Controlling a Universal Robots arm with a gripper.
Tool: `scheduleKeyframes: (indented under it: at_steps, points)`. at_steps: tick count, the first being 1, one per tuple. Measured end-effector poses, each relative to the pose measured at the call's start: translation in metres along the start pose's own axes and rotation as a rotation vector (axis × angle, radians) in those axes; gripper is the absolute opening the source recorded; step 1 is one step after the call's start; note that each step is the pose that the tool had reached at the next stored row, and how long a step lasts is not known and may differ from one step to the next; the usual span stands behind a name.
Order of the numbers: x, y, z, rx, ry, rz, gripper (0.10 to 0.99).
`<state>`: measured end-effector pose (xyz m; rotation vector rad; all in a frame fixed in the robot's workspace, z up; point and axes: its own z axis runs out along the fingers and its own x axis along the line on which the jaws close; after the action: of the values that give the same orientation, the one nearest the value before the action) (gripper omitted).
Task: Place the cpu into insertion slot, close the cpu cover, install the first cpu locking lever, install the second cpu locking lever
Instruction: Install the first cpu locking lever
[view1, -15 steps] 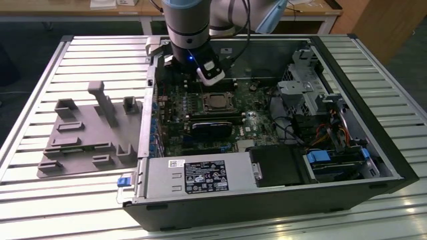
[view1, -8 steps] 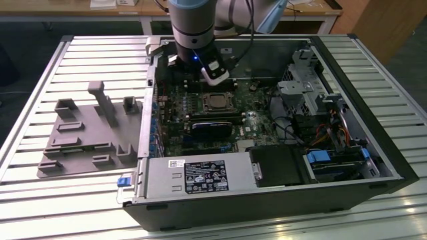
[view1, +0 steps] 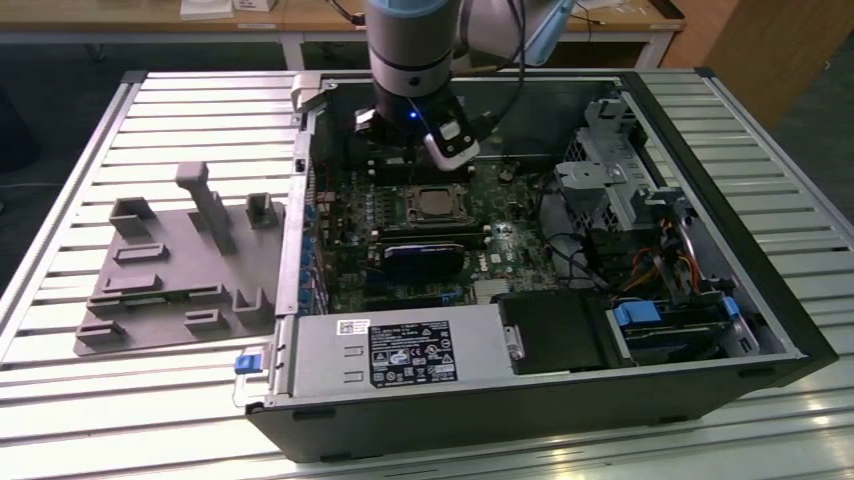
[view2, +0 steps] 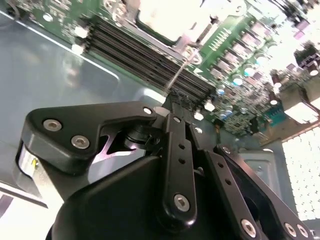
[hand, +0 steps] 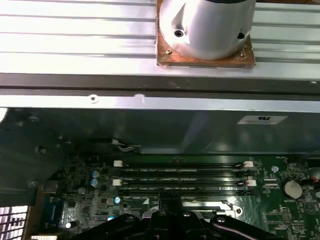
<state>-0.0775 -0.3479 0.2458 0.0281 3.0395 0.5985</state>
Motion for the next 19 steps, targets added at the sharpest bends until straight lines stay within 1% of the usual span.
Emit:
scheduleKeyframes:
  at_steps: [4,5,8,9,10,11,12,14,16,19]
  points:
    - [-0.0070,0.0007,0.0006,0.007,-0.0006,0.001,0.102]
    - [-0.0073,0.0008,0.0007,0.009,-0.0008,0.001,0.102]
    - [-0.0073,0.0009,0.0007,0.010,-0.0010,0.002,0.102]
    - [-0.0073,0.0009,0.0007,0.012,-0.0011,0.002,0.102]
    - [-0.0073,0.0010,0.0007,0.023,-0.0022,0.002,0.102]
    - [-0.0073,0.0009,0.0008,0.034,-0.0060,0.004,0.102]
    - [-0.0073,0.0009,0.0010,0.042,-0.0110,0.007,0.102]
    - [-0.0072,0.0007,0.0015,0.054,-0.0229,0.019,0.102]
    - [-0.0074,0.0005,0.0023,0.058,-0.0312,0.036,0.102]
    - [-0.0083,0.0005,0.0038,0.060,-0.0392,0.057,0.102]
